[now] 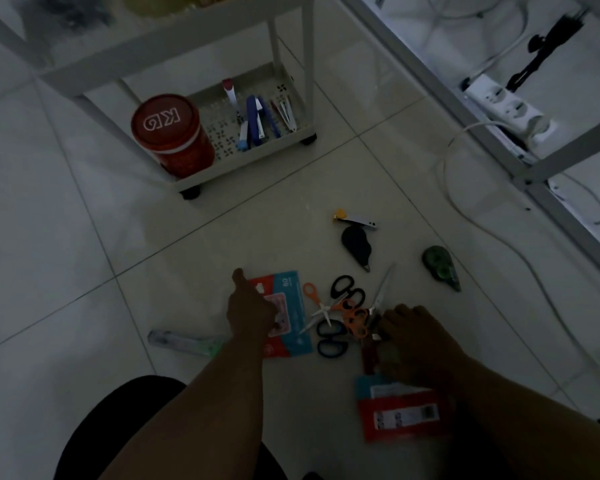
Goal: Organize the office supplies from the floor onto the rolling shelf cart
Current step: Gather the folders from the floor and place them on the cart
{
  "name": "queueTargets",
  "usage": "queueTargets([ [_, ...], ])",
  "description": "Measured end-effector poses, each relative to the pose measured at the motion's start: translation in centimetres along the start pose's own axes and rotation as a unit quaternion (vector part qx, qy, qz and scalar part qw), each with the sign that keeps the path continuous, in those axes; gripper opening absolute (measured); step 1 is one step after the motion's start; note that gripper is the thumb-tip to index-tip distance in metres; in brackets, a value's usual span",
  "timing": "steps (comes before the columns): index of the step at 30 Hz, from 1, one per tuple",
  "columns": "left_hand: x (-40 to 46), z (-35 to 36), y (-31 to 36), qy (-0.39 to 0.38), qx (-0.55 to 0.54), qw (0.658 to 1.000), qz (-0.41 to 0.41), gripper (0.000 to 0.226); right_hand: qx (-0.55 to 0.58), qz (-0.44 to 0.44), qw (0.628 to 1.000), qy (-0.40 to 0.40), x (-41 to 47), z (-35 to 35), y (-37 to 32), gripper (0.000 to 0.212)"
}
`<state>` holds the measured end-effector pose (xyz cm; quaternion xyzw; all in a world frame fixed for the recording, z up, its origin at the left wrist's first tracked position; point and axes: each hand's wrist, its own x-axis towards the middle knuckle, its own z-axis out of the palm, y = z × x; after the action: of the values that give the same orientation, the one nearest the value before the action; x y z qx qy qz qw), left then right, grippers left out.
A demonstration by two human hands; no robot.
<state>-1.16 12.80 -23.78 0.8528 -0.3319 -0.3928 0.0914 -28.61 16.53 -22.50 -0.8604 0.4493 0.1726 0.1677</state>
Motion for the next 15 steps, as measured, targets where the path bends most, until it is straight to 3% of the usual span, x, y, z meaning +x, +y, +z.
queueTargets([
  [7, -0.4, -0.6, 0.4, -0.004, -0.043, 0.999, -0.025, 0.059, -0.113, -0.155, 0.981, -0.017, -1.4, 3.3, 0.0, 0.095],
  [9, -0.1, -0.7, 0.3, -0.012, -0.054, 0.998, -0.029, 0.058, -0.119, -0.185, 0.975, 0.021, -1.5, 4.3, -0.6, 0.088],
  [12, 0.5, -0.8, 0.0, -0.014, -0.082, 0.996, -0.032, 0.048, -0.118, -0.196, 0.972, 0.053, -1.4, 4.4, -1.3, 0.061],
  [15, 0.9, -1.2, 0.0, -0.009, -0.146, 0.988, -0.041, 0.027, -0.044, -0.132, 0.988, 0.062, 0.1, 2.9, -1.7, 0.056],
])
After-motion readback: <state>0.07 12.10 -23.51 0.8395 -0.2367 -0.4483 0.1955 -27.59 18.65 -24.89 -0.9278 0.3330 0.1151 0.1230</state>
